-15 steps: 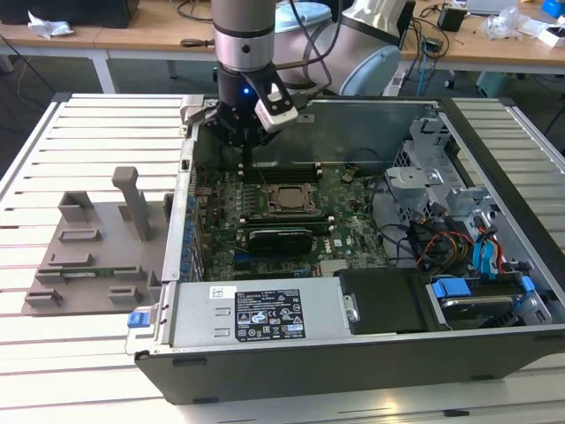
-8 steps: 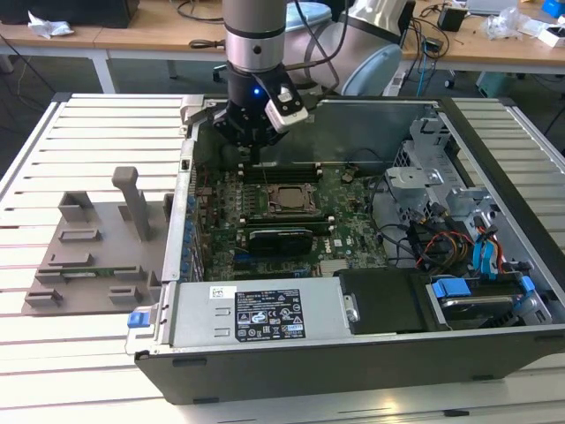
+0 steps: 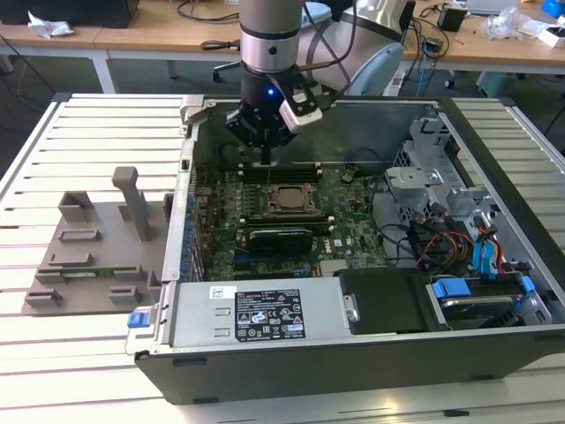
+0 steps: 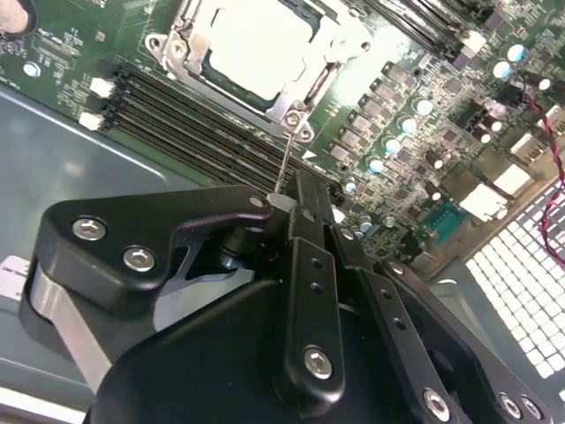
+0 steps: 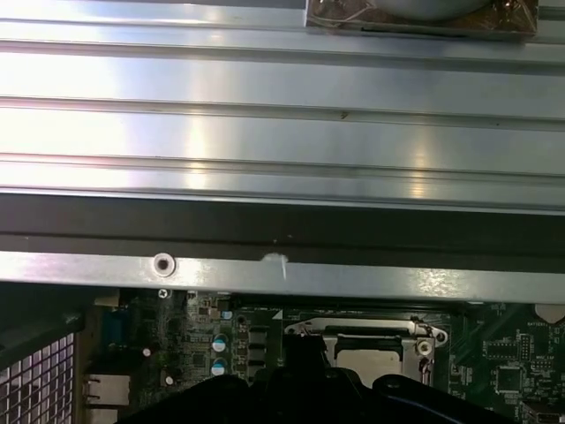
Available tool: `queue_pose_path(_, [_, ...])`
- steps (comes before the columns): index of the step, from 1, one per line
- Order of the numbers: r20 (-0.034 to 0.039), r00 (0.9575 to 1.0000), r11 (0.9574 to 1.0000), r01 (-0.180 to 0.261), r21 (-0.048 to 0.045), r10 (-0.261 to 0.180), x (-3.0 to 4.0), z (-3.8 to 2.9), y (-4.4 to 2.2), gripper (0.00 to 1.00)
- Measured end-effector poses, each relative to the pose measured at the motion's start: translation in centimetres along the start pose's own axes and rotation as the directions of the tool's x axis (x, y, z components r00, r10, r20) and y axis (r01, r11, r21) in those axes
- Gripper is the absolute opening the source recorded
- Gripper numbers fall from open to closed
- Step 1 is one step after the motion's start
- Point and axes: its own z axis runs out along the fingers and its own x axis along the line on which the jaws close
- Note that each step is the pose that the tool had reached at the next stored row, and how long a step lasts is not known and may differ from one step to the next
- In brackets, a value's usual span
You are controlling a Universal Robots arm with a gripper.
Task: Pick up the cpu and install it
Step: 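Install the first cpu locking lever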
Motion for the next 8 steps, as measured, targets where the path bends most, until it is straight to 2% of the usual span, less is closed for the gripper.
queue_pose_path(2, [-0.0002, 1.0, 1.0, 0.0, 0.0001, 0.0, -0.36, 0.0, -0.02, 0.11])
queue_pose_path(8, [0.0001, 1.0, 1.0, 0.0, -0.0002, 0.0, -0.39, 0.18, -0.01, 0.11])
